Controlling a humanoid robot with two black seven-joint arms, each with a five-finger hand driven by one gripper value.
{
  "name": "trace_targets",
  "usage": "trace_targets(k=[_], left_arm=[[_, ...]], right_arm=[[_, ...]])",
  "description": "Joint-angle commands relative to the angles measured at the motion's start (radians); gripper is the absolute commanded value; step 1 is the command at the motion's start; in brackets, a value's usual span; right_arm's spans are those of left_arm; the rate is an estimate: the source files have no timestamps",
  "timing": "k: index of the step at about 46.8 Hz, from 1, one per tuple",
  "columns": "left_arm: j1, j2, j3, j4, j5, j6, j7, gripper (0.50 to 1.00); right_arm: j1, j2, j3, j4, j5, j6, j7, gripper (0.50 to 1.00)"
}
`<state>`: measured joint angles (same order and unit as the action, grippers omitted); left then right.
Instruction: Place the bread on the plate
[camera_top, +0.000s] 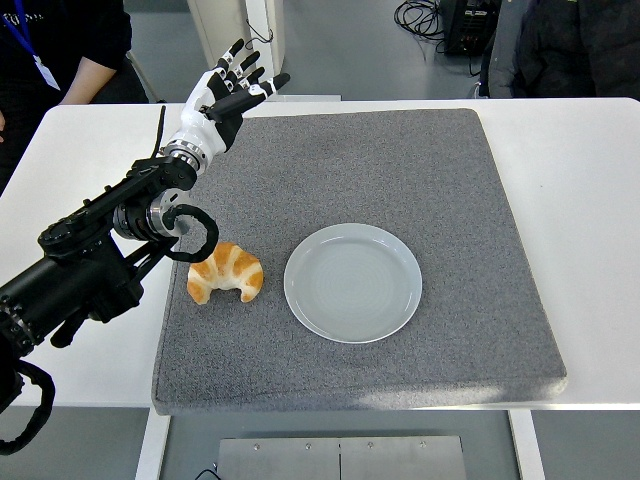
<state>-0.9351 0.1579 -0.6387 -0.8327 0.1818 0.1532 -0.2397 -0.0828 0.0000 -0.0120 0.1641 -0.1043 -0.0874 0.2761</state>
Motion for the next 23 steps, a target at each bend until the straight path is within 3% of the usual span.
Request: trace_targets(k=[1,7,12,23], left_arm=[[-0.019,0.026,0.013,-0.038,0.001,0.026,0.045,0.968],[-0.051,0.092,0.042,-0.141,0.001,0.052,0.102,0.966],[-0.106,0.172,0.148,-0.215,0.001,0.063,0.148,0.966],[-0.238,0.324,0.324,-0.319,0.001,0.054,0.194,0.966]], right_arm=[[0.0,0.0,0.0,0.0,0.0,0.0,0.0,1.0],[0.0,0.0,0.0,0.0,0.0,0.0,0.0,1.0],[0.0,0.0,0.0,0.0,0.0,0.0,0.0,1.0],[0.0,0.0,0.0,0.0,0.0,0.0,0.0,1.0]])
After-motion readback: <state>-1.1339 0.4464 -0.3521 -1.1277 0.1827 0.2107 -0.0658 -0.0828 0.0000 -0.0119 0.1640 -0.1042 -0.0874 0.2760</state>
